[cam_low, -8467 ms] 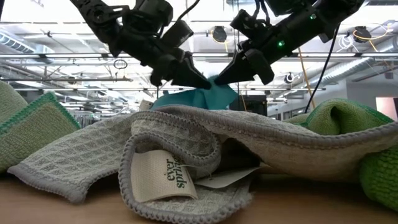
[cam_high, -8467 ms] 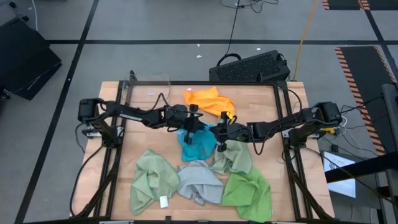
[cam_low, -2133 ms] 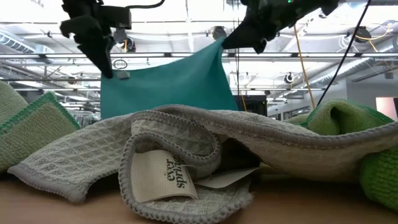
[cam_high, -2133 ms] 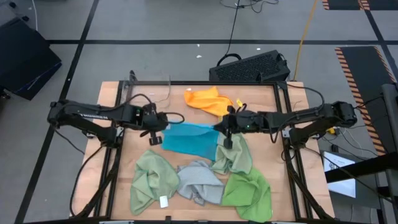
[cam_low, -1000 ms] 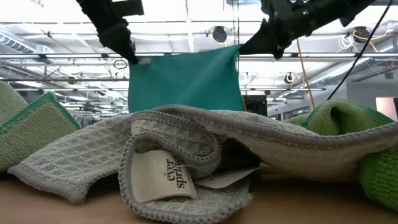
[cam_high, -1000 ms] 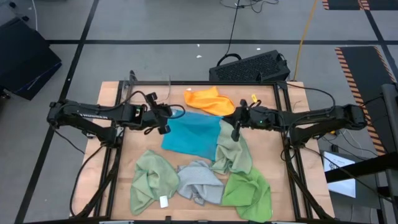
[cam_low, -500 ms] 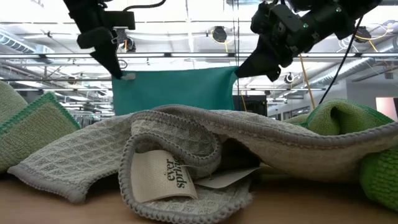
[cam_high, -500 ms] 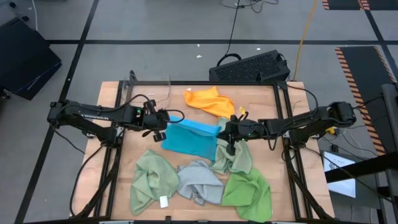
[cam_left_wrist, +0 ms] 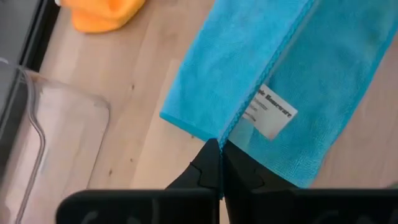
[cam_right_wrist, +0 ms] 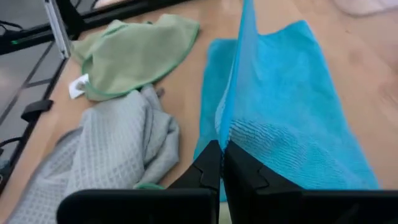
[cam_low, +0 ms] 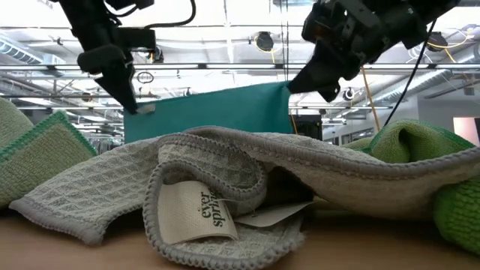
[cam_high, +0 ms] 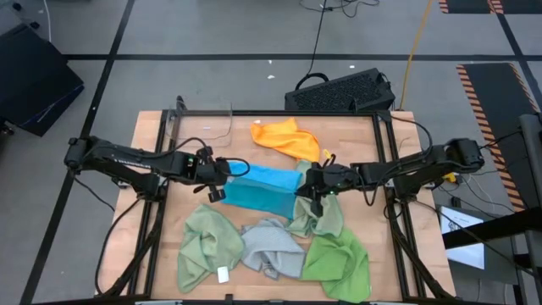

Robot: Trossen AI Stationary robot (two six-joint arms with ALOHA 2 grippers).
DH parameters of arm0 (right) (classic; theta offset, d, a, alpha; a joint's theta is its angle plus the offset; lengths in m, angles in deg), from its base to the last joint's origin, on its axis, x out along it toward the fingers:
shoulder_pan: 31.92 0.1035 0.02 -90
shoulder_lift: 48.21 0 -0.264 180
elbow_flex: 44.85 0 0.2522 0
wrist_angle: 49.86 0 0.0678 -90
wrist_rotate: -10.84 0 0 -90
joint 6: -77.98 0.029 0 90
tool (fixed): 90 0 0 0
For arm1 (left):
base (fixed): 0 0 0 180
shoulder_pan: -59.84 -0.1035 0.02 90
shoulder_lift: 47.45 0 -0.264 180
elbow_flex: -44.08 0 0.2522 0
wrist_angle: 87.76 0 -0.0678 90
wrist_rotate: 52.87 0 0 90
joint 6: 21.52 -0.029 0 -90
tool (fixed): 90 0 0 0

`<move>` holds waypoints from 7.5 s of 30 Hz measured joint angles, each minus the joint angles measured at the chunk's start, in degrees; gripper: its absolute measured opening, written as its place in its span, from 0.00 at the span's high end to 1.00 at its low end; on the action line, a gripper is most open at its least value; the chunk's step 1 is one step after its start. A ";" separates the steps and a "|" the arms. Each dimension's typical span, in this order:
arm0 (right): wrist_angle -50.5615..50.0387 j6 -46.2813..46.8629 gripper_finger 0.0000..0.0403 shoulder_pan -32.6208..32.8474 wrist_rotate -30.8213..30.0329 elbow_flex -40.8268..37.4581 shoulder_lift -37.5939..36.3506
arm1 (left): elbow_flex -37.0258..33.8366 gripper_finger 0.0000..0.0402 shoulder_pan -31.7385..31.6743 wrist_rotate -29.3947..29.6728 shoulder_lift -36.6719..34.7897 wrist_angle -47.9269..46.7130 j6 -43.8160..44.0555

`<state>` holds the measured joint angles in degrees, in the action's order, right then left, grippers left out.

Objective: Fold microfiber towels
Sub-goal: Fold the blue microfiber cloth

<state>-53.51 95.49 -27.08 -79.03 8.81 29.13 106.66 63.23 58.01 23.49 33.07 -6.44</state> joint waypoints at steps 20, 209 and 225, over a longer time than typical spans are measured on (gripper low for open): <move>2.02 2.90 0.99 2.10 2.67 0.00 6.39 | -3.72 0.98 2.08 -5.99 0.00 6.95 1.57; 5.75 -39.48 1.00 -15.22 18.02 35.63 30.30 | -14.16 0.98 10.69 8.92 -10.28 20.05 2.92; 7.10 -32.16 1.00 -15.03 20.95 35.06 25.47 | -4.58 0.98 14.78 19.09 -17.96 6.57 3.28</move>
<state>-46.42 63.33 -42.12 -58.08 43.87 54.61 102.08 78.01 77.11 5.53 39.64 -3.16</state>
